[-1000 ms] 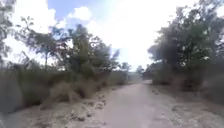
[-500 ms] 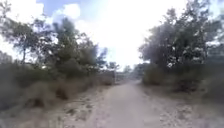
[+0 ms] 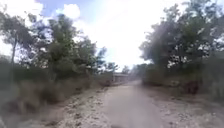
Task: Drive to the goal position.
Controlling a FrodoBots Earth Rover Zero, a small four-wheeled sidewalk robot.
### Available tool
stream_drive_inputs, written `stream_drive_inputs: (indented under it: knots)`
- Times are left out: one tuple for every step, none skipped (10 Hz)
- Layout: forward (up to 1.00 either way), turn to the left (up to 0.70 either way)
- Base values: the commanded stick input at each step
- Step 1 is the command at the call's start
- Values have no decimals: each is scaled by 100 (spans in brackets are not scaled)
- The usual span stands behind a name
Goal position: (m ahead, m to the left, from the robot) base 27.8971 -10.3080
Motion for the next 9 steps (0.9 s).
stream_drive_inputs:
  knots:
    - [85,0]
    - [85,0]
    - [85,0]
    - [85,0]
    - [85,0]
    - [85,0]
    - [85,0]
    - [85,0]
    - [85,0]
